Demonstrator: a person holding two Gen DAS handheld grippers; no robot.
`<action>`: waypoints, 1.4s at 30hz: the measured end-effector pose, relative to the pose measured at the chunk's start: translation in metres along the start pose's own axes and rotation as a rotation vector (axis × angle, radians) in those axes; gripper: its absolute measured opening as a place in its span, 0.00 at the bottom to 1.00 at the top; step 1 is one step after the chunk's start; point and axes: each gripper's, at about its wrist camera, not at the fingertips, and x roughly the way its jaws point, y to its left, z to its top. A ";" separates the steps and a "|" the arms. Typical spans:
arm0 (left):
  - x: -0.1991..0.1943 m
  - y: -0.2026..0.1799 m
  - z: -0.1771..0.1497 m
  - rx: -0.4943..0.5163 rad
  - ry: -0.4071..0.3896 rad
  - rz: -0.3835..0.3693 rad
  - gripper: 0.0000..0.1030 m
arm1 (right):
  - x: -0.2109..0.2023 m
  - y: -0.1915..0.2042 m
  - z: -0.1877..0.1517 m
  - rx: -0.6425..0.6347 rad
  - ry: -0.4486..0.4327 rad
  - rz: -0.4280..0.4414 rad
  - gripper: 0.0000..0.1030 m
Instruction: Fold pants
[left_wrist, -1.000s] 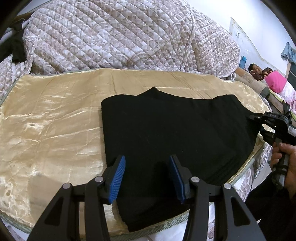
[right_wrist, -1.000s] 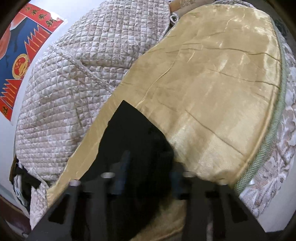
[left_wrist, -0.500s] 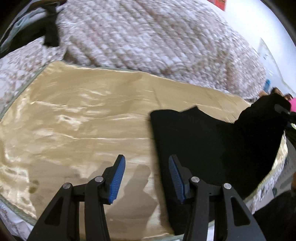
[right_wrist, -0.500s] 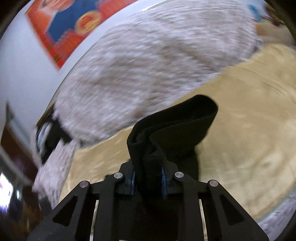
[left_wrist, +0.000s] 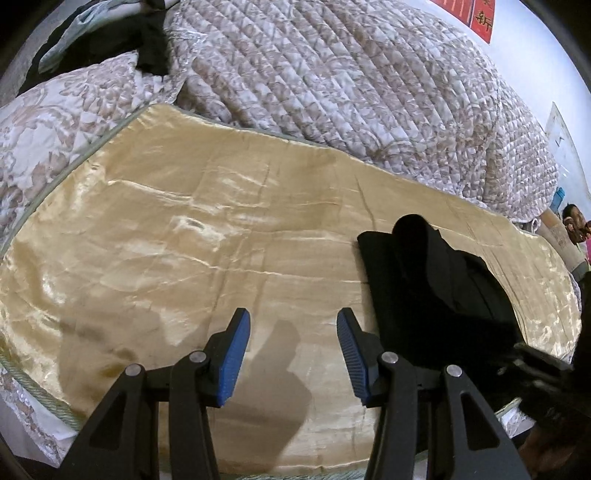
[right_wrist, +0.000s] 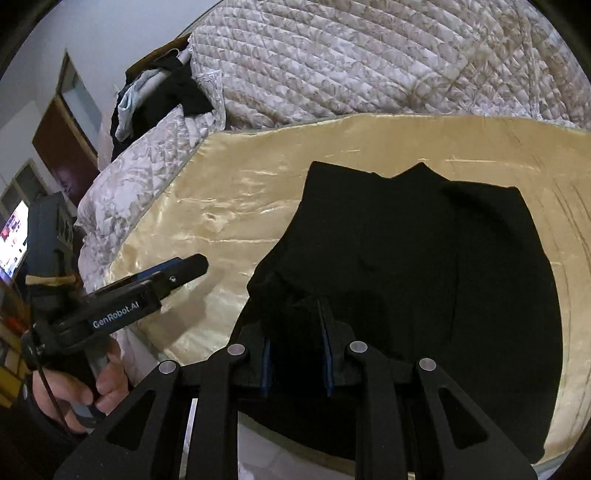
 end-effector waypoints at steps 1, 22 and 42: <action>0.000 0.001 0.000 -0.003 -0.001 0.000 0.50 | -0.006 0.003 0.003 -0.012 -0.016 -0.011 0.20; -0.005 -0.010 0.001 0.023 -0.028 -0.035 0.50 | -0.065 0.003 -0.008 -0.087 -0.195 0.041 0.48; 0.046 -0.118 0.053 0.265 0.012 -0.216 0.48 | -0.019 -0.101 0.069 0.007 -0.012 -0.107 0.28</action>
